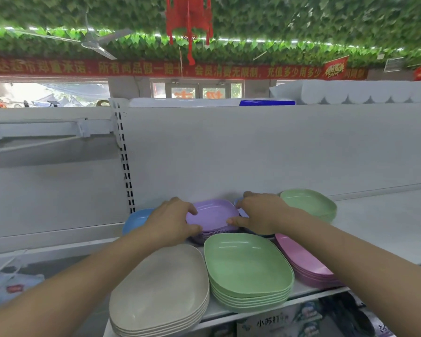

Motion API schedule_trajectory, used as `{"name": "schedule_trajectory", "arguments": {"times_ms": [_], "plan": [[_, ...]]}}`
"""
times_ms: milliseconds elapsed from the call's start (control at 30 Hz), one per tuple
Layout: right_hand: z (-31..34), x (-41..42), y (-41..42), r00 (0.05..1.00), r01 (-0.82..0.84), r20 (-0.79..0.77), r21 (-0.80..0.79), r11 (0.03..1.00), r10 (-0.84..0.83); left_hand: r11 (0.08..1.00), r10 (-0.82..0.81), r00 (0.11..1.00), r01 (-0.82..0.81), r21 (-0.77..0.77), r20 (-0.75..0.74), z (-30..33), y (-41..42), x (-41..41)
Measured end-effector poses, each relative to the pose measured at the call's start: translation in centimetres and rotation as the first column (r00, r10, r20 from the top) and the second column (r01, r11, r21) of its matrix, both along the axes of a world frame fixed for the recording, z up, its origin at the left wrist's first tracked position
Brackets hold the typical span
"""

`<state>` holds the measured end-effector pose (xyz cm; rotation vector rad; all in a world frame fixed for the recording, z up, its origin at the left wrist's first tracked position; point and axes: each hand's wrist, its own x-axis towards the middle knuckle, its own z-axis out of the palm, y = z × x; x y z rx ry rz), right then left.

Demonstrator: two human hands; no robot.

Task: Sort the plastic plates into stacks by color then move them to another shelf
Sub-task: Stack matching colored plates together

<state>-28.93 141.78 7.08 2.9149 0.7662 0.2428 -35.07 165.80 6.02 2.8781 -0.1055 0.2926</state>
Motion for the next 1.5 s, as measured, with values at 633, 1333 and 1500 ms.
{"name": "schedule_trajectory", "arguments": {"times_ms": [633,1333,1500], "plan": [[-0.7,-8.2,-25.9,0.929,-0.148,0.369,0.316,0.937,0.022,0.885,-0.464,0.833,0.453,0.111,0.301,2.6,-26.2,-1.3],[-4.7,-14.4,-82.1,0.764,0.479,0.294,0.339,0.810,-0.575,0.544,-0.822,0.499,0.831,0.119,0.272,-2.8,-87.9,4.2],[-4.3,-10.6,-92.0,0.708,0.562,0.302,0.306,0.769,-0.638,0.472,-0.854,0.425,0.875,0.104,0.299,-2.3,-99.5,10.0]]}}
